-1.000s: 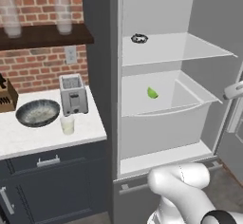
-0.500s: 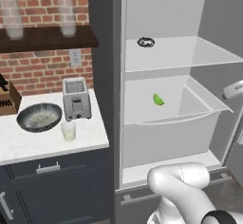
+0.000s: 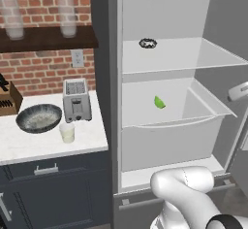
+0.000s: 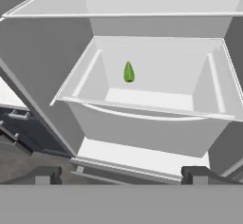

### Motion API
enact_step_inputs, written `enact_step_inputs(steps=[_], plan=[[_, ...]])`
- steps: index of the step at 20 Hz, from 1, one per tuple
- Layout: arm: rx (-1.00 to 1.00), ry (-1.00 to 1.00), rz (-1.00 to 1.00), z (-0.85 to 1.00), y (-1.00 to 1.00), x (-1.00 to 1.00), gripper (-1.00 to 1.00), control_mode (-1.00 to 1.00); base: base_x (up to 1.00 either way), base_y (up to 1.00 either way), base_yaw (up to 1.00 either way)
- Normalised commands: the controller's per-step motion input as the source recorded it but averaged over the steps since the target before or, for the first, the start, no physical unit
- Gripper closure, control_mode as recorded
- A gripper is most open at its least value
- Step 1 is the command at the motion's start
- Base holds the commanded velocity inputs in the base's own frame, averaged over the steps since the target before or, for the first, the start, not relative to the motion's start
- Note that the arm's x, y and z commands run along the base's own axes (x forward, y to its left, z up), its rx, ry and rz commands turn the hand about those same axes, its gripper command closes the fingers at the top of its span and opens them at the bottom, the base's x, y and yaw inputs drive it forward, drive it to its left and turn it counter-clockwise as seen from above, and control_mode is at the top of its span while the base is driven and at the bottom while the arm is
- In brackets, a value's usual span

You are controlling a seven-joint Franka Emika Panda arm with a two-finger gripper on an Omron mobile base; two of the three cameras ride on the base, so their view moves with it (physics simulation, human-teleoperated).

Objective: Grab a lemon wedge from the fridge and one ice cube from the ice bowl, and put them in the glass of lemonade.

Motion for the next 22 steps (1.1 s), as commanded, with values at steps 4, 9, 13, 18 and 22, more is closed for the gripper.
enact_step_inputs(steps=[4,9,13,18,22], plan=[[0.0,0.02,-0.04,0.0,0.05,0.0,-1.0,-1.0,0.0,0.0,0.0],[0.0,0.18,-0.25,-0.15,0.34,0.11,-1.0,-1.0,0.0,0.0,0.0],[0.01,0.07,-0.24,-0.74,0.38,0.38,-1.0,-1.0,0.0,0.0,0.0],[0.03,0.0,-0.03,-0.79,0.03,0.65,-1.0,-1.0,0.0,0.0,0.0],[0.0,0.05,0.0,-0.49,0.25,0.71,-1.0,-1.0,0.0,0.0,0.0]])
